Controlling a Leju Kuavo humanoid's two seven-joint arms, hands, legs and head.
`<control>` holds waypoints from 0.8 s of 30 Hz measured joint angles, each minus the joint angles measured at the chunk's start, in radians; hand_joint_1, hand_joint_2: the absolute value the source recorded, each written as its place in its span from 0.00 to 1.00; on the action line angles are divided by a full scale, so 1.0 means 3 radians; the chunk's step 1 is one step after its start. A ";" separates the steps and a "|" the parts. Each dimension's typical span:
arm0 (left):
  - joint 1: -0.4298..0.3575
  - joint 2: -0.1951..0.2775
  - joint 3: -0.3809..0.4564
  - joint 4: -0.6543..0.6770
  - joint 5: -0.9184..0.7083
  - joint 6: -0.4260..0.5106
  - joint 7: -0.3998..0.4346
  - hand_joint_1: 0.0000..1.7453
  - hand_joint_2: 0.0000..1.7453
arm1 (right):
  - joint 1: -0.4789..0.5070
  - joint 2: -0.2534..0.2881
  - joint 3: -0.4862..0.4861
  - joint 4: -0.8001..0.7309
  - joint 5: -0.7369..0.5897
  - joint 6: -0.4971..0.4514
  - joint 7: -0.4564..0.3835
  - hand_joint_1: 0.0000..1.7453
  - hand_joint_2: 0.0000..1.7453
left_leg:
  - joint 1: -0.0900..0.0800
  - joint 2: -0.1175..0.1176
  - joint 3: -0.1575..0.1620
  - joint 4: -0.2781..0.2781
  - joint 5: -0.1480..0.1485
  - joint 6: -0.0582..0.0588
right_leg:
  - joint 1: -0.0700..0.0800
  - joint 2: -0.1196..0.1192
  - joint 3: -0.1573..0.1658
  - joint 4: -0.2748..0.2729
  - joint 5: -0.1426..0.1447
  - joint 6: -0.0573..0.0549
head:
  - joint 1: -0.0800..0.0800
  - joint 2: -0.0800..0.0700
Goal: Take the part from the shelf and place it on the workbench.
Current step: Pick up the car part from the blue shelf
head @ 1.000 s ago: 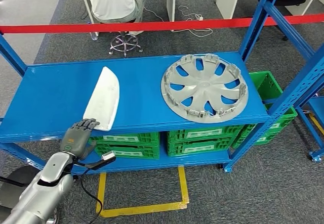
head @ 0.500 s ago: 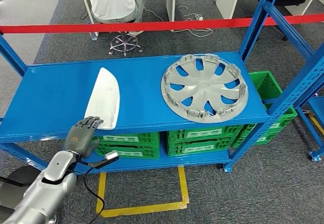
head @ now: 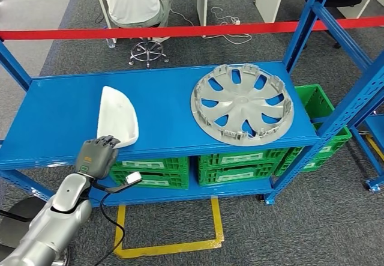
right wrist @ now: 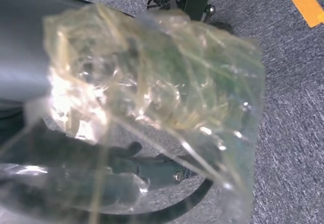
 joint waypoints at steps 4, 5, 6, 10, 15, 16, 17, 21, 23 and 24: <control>-0.0006 0.0006 0.0012 -0.0059 -0.0036 0.0102 -0.0024 1.00 1.00 | 0.0001 0.0000 0.0030 0.0000 -0.0007 0.0000 0.0003 0.00 0.00 | 0.0000 0.0000 0.0000 0.0000 0.0001 -0.0001 | 0.0000 0.0000 0.0000 0.0000 0.0000 0.0000 | 0.0000 0.0000; -0.0007 0.0007 0.0015 -0.0069 -0.0040 0.0106 -0.0026 1.00 1.00 | 0.0000 0.0000 0.0034 0.0000 -0.0007 0.0000 0.0003 0.00 0.00 | 0.0000 0.0000 0.0000 0.0000 0.0001 -0.0001 | 0.0000 0.0000 0.0000 0.0000 0.0000 0.0000 | 0.0000 0.0000; -0.0008 0.0007 0.0016 -0.0077 -0.0044 0.0108 -0.0027 1.00 1.00 | 0.0000 0.0000 0.0035 0.0000 -0.0008 0.0000 0.0003 0.00 0.00 | 0.0000 0.0000 0.0000 0.0000 0.0001 -0.0001 | 0.0000 0.0000 0.0000 0.0000 0.0000 0.0000 | 0.0000 0.0000; -0.0008 0.0007 0.0019 -0.0099 -0.0046 0.0113 -0.0027 1.00 1.00 | 0.0001 0.0000 0.0040 0.0000 -0.0008 0.0000 0.0003 0.00 0.00 | 0.0000 0.0000 -0.0001 0.0000 0.0001 -0.0001 | 0.0000 0.0000 -0.0001 0.0000 0.0000 0.0000 | 0.0000 0.0000; -0.0008 0.0007 0.0021 -0.0106 -0.0046 0.0113 -0.0028 1.00 1.00 | 0.0001 0.0000 0.0059 0.0000 -0.0008 0.0000 0.0003 0.00 0.00 | 0.0000 0.0000 -0.0001 0.0000 0.0001 -0.0001 | 0.0000 0.0000 -0.0001 0.0000 0.0000 0.0000 | 0.0000 0.0000; -0.0008 0.0007 0.0021 -0.0106 -0.0046 0.0113 -0.0028 1.00 1.00 | 0.0001 0.0000 0.0060 0.0000 -0.0008 0.0000 0.0003 0.00 0.00 | 0.0000 0.0000 -0.0001 0.0000 0.0001 -0.0001 | 0.0000 0.0000 -0.0001 0.0000 0.0000 0.0000 | 0.0000 0.0000; -0.0008 0.0007 0.0021 -0.0106 -0.0046 0.0113 -0.0028 1.00 1.00 | 0.0001 0.0000 0.0060 0.0000 -0.0008 0.0000 0.0003 0.00 0.00 | 0.0000 0.0000 -0.0001 0.0000 0.0001 -0.0001 | 0.0000 0.0000 -0.0001 0.0000 0.0000 0.0000 | 0.0000 0.0000; -0.0008 0.0007 0.0021 -0.0106 -0.0046 0.0113 -0.0028 1.00 1.00 | 0.0001 0.0000 0.0060 0.0000 -0.0008 0.0000 0.0003 0.00 0.00 | 0.0000 0.0000 -0.0001 0.0000 0.0001 -0.0001 | 0.0000 0.0000 -0.0001 0.0000 0.0000 0.0000 | 0.0000 0.0000; -0.0008 0.0007 0.0021 -0.0106 -0.0046 0.0113 -0.0028 1.00 1.00 | 0.0001 0.0000 0.0062 0.0000 -0.0008 0.0000 0.0003 0.00 0.00 | 0.0000 0.0000 -0.0001 0.0000 0.0001 -0.0001 | 0.0000 0.0000 -0.0001 0.0000 0.0000 0.0000 | 0.0000 0.0000; -0.0008 0.0007 0.0022 -0.0106 -0.0046 0.0113 -0.0028 1.00 1.00 | 0.0001 0.0000 0.0064 0.0000 -0.0008 0.0000 0.0003 0.00 0.00 | 0.0000 0.0000 -0.0001 0.0000 0.0001 -0.0001 | 0.0000 0.0000 -0.0001 0.0000 0.0000 0.0000 | 0.0000 0.0000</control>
